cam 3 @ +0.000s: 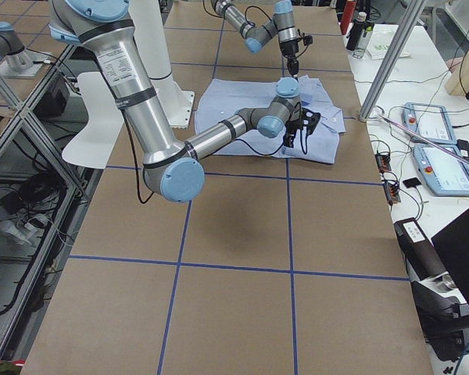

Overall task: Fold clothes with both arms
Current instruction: 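Fold the held sleeve with the left gripper across toward the collar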

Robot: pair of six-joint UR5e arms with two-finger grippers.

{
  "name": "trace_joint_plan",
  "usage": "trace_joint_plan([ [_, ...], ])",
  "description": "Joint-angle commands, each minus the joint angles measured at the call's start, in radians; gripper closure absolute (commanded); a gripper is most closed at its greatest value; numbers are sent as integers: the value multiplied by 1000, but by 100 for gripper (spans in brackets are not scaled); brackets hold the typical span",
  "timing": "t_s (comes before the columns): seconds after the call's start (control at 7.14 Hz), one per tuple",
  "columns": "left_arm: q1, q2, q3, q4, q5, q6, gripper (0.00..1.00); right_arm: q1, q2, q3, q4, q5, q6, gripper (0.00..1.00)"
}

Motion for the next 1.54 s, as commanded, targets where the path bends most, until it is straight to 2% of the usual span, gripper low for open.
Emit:
trace_joint_plan([
  [0.0, 83, -35, 7, 5, 100, -27, 100, 3, -15, 1, 1, -9, -12, 0],
  [0.42, 131, -71, 50, 3, 154, -30, 100, 3, -21, -1, 1, -12, -12, 0],
  [0.56, 137, -76, 50, 5, 156, -30, 90, 2, -21, -4, 1, -12, -12, 0],
  [0.7, 139, -81, 58, 5, 169, -27, 16, 2, -21, -4, 1, -15, -12, 0],
  [0.84, 139, -102, 64, 5, 189, -32, 7, 0, -19, -2, 1, -16, -10, 0],
  [1.12, 139, -128, 59, 8, 188, -38, 3, 0, -22, 13, 2, -17, 2, 0],
  [1.26, 137, -115, 28, 73, 182, -38, 4, -30, -32, 42, 1, -44, 8, 0],
  [1.4, 137, -64, -93, 206, 179, -33, 5, -100, -95, 129, -4, -102, 29, 0],
])
